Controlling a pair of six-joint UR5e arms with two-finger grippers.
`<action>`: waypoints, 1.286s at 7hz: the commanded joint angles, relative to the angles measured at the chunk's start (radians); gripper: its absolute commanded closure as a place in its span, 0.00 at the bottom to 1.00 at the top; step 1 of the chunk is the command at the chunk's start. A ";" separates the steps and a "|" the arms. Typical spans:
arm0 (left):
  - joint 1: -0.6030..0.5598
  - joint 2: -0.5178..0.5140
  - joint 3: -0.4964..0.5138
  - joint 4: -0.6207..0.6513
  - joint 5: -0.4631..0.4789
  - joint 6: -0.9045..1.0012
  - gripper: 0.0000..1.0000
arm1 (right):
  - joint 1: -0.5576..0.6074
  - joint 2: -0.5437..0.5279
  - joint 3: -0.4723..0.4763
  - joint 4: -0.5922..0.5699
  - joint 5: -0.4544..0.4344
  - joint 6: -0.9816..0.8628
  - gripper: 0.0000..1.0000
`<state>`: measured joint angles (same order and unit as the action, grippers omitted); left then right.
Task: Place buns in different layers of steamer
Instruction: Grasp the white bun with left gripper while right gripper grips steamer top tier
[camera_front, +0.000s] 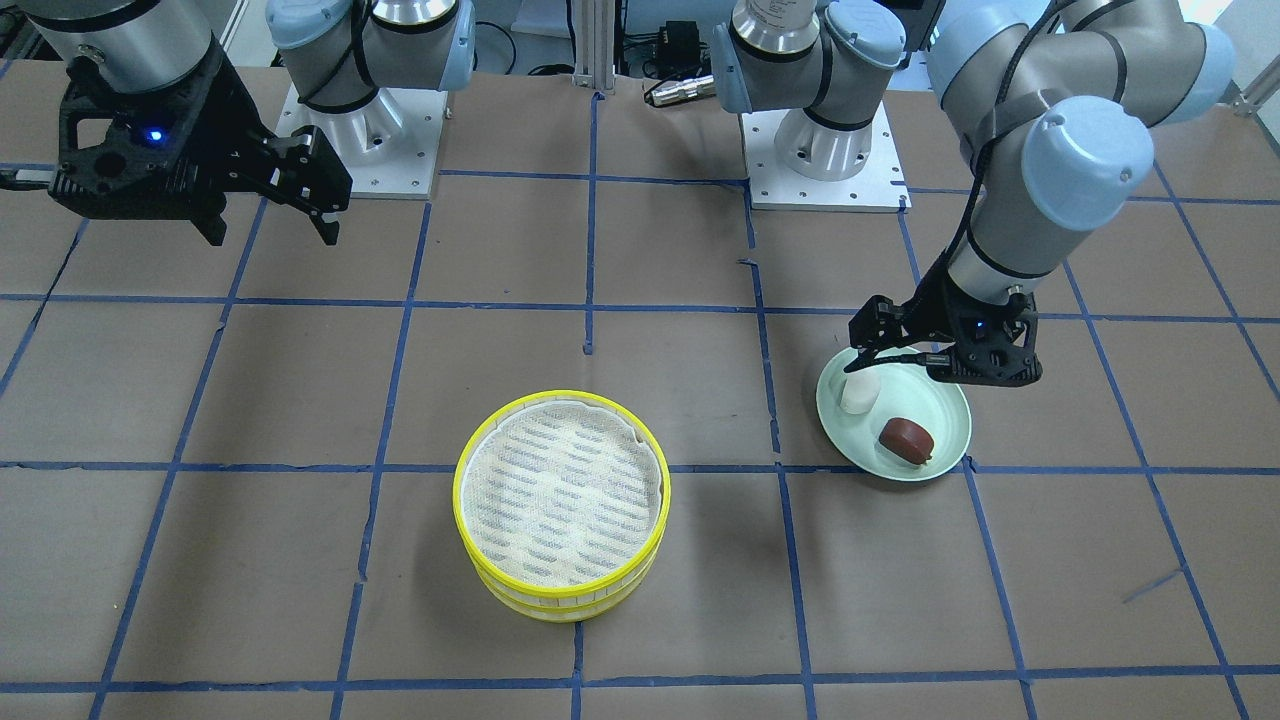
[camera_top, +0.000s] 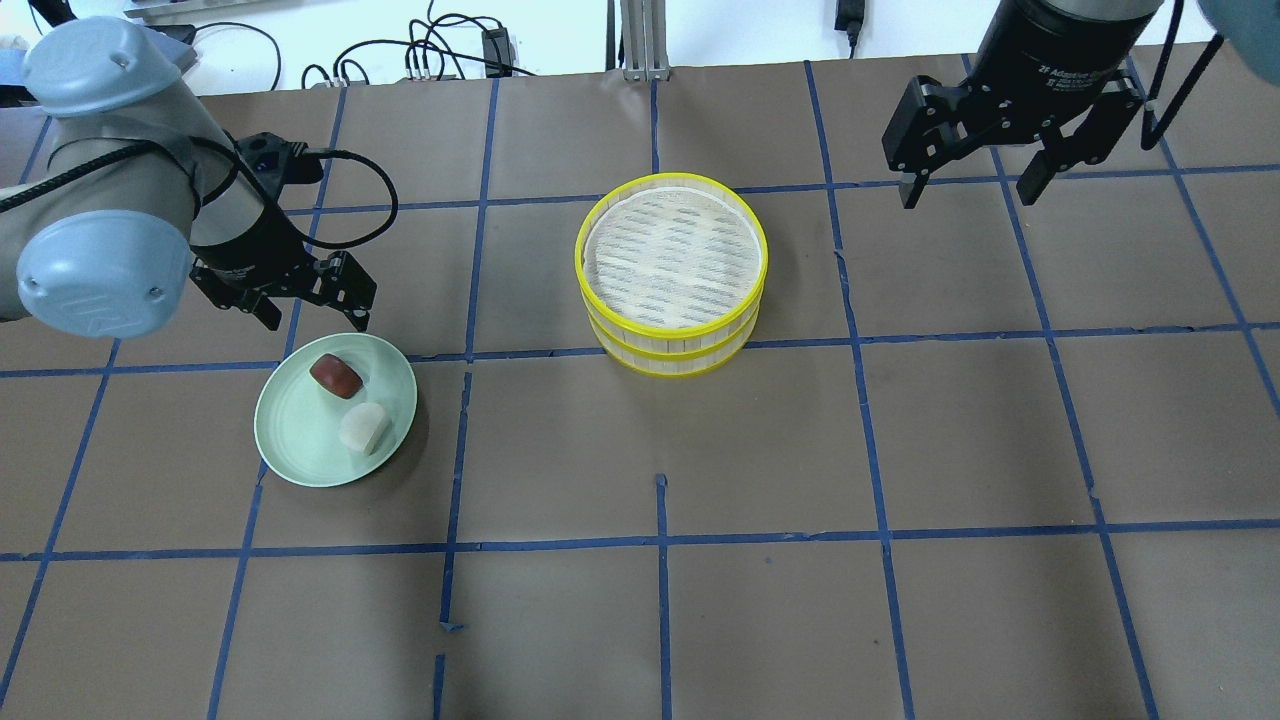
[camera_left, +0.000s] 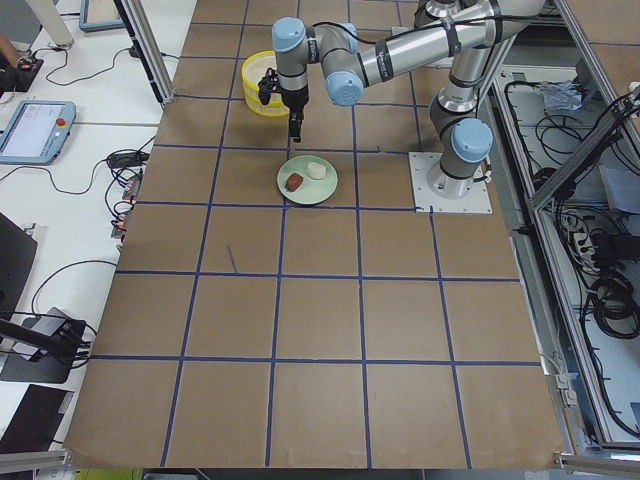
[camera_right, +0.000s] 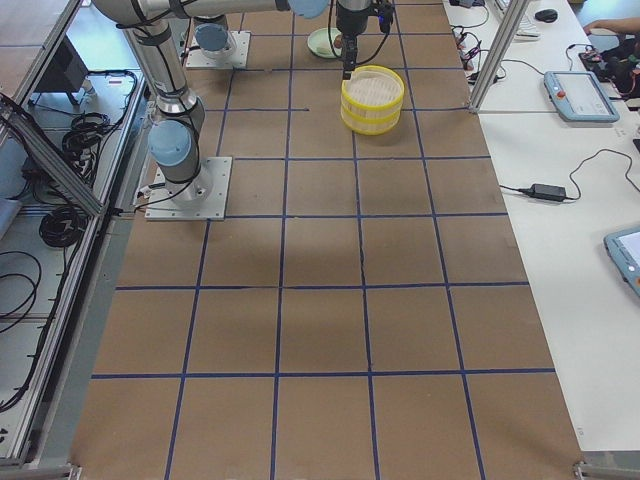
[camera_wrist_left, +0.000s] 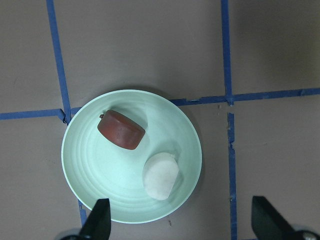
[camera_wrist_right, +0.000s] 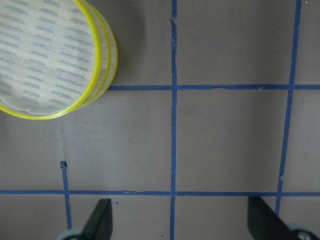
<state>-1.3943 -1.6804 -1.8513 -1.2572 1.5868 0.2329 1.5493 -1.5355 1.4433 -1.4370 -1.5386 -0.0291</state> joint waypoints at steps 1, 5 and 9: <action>0.001 -0.077 -0.058 0.123 0.001 -0.001 0.00 | 0.000 0.000 0.000 0.000 0.000 0.000 0.05; 0.001 -0.159 -0.069 0.137 0.121 -0.012 0.02 | 0.134 0.219 -0.011 -0.295 -0.003 0.161 0.06; -0.005 -0.182 -0.140 0.136 0.111 -0.108 0.02 | 0.215 0.428 0.064 -0.559 -0.012 0.287 0.07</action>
<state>-1.3950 -1.8540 -1.9737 -1.1201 1.7014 0.1621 1.7586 -1.1455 1.4671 -1.9062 -1.5464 0.2514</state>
